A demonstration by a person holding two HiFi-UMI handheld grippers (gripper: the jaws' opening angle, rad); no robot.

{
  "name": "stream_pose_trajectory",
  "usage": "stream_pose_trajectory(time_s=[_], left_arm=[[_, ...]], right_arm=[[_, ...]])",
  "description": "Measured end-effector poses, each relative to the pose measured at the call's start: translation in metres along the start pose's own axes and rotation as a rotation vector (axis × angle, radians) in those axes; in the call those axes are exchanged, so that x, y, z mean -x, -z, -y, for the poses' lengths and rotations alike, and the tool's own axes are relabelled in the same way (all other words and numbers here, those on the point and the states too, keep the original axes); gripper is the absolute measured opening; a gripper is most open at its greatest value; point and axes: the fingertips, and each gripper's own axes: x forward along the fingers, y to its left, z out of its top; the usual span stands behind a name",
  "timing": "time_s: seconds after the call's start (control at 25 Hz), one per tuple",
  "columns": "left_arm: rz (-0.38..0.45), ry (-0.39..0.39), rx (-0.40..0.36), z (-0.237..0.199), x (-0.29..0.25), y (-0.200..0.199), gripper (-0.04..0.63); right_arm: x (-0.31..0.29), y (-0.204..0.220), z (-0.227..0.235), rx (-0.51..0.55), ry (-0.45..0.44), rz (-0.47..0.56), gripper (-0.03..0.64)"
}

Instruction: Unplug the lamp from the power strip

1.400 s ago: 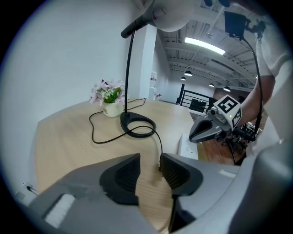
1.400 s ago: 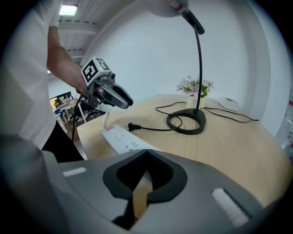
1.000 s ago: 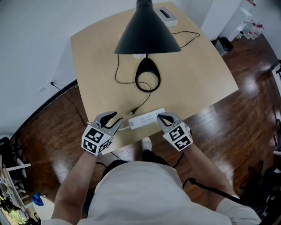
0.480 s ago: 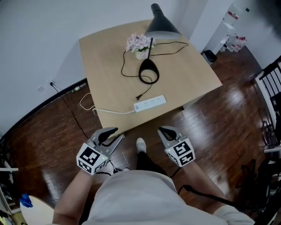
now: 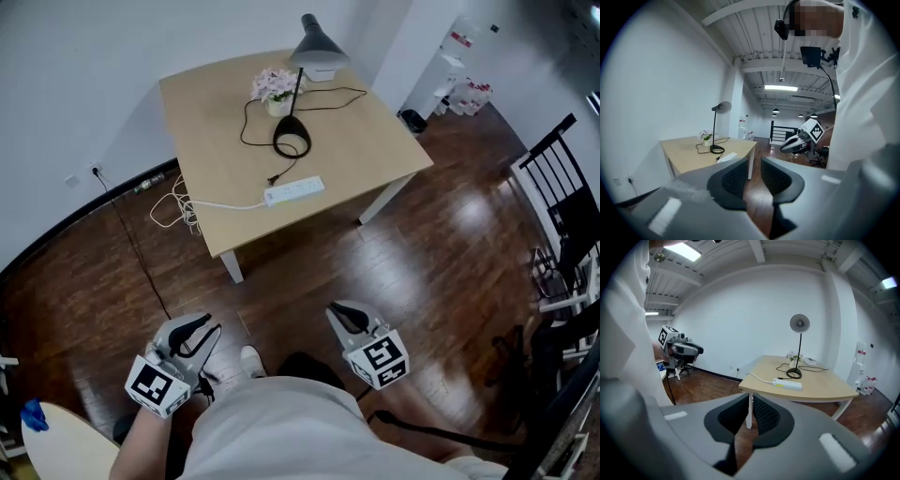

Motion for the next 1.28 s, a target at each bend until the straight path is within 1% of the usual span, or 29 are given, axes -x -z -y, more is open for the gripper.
stream_pose_trajectory(time_s=[0.16, 0.24, 0.44, 0.6, 0.68, 0.8, 1.0, 1.12, 1.28], left_arm=[[0.004, -0.041, -0.051, 0.032, 0.031, -0.008, 0.094], [0.016, -0.059, -0.070, 0.052, 0.041, -0.014, 0.089], [0.054, -0.067, -0.040, 0.114, 0.056, -0.034, 0.084], [0.071, -0.090, -0.025, 0.150, 0.060, -0.032, 0.084], [0.078, -0.075, -0.013, 0.163, 0.059, -0.029, 0.084], [0.071, -0.019, -0.021, 0.182, 0.059, -0.029, 0.084], [0.073, 0.063, -0.034, 0.196, 0.061, -0.040, 0.084], [0.081, 0.073, -0.043, 0.200, 0.065, -0.044, 0.084], [0.070, 0.092, -0.032, 0.208, 0.065, -0.037, 0.084]], right_arm=[[0.037, -0.004, -0.017, 0.024, -0.010, 0.043, 0.032], [0.057, -0.005, -0.026, 0.034, -0.030, 0.066, 0.034], [0.123, -0.002, -0.053, 0.038, -0.090, 0.130, 0.046], [0.160, 0.012, -0.070, 0.052, -0.111, 0.140, 0.057], [0.171, 0.013, -0.078, 0.057, -0.109, 0.151, 0.066], [0.188, 0.011, -0.088, 0.049, -0.091, 0.164, 0.071], [0.204, 0.006, -0.096, 0.016, -0.049, 0.166, 0.077], [0.209, 0.000, -0.107, 0.010, -0.052, 0.171, 0.077], [0.211, -0.008, -0.121, 0.016, -0.074, 0.185, 0.077]])
